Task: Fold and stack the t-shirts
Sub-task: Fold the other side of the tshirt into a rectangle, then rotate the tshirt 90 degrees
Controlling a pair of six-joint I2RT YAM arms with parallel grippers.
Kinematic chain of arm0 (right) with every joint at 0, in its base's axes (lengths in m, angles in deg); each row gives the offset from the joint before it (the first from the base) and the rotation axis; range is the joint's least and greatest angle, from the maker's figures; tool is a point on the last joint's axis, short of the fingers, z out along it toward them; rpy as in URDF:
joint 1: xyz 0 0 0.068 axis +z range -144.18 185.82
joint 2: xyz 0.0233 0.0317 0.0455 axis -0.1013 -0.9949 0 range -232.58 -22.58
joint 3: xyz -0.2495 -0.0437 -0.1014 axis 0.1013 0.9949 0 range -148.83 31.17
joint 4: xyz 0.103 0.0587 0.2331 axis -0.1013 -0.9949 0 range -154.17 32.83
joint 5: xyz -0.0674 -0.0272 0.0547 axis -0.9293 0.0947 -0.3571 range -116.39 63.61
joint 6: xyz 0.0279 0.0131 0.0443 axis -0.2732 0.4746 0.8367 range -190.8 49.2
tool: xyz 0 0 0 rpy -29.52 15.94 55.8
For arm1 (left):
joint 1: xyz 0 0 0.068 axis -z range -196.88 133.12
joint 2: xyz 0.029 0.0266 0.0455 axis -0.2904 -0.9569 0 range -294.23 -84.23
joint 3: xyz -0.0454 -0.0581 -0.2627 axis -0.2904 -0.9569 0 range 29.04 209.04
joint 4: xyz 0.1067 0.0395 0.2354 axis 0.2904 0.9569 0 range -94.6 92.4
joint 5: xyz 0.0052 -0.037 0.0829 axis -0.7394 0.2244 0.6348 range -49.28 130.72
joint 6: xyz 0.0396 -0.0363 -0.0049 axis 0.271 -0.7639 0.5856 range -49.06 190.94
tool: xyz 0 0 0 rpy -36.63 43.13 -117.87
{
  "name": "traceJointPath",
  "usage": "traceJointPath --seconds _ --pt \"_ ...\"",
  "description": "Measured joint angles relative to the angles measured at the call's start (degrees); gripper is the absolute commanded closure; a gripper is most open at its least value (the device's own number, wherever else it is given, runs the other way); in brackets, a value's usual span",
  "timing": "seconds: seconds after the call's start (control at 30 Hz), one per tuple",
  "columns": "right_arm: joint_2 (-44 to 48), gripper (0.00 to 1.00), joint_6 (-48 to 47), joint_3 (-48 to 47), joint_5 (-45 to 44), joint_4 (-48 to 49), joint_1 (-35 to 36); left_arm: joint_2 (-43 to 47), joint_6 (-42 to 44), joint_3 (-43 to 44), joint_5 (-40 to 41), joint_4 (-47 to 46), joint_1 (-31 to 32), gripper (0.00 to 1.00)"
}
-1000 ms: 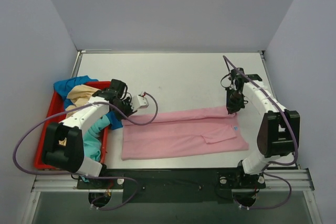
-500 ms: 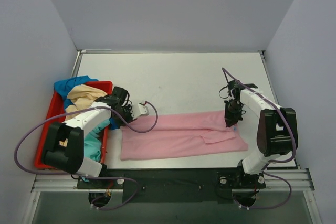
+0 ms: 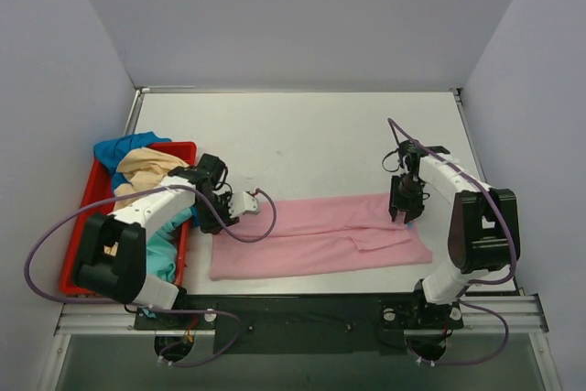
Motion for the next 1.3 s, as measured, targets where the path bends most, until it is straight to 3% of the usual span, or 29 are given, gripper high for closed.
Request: traceJointPath --seconds 0.23,0.37,0.4,0.47,0.63,0.83,0.97,1.1,1.17,1.2,1.3 --pt "6.10 0.60 -0.15 -1.16 -1.84 -2.84 1.68 5.97 4.72 3.32 -4.17 10.97 0.02 0.51" --pt "9.99 0.88 -0.24 -6.05 -3.91 -3.50 9.20 6.32 4.44 5.11 -6.51 13.73 0.02 0.81" --pt "10.08 1.00 -0.35 -7.69 -3.96 -3.06 11.82 6.23 2.75 5.16 -6.82 12.44 0.02 0.88" --pt "9.16 1.00 -0.04 -10.23 -3.76 -2.08 15.85 5.01 -0.59 5.31 -6.71 9.29 0.02 0.91" --pt "4.28 1.00 3.02 -10.27 -5.44 -0.94 15.41 -2.82 -8.04 6.43 -3.80 0.39 0.02 0.91" --pt "1.62 1.00 5.70 -2.40 -5.73 1.77 2.51 -6.05 -11.45 2.49 0.96 -6.91 0.20 0.91" --pt "-6.73 1.00 6.49 -3.28 -3.91 4.96 -1.40 -6.58 -12.39 1.60 2.03 -8.22 0.81 0.89" --pt "-15.54 1.00 6.56 -13.05 -2.75 2.34 -2.38 -5.55 -12.41 0.81 1.46 -7.82 1.14 0.80" --pt "-19.85 1.00 6.49 -19.71 -2.60 1.77 -2.43 -4.07 -12.33 0.15 0.11 -6.23 1.27 0.70" --pt "-23.45 1.00 6.40 -25.57 -2.29 1.29 -2.43 -2.84 -12.26 -0.02 -0.76 -4.85 1.38 0.64" --pt "-33.64 1.00 6.03 -41.79 -0.17 -0.70 -2.34 2.51 -12.61 0.04 -4.59 -1.38 1.42 0.61"
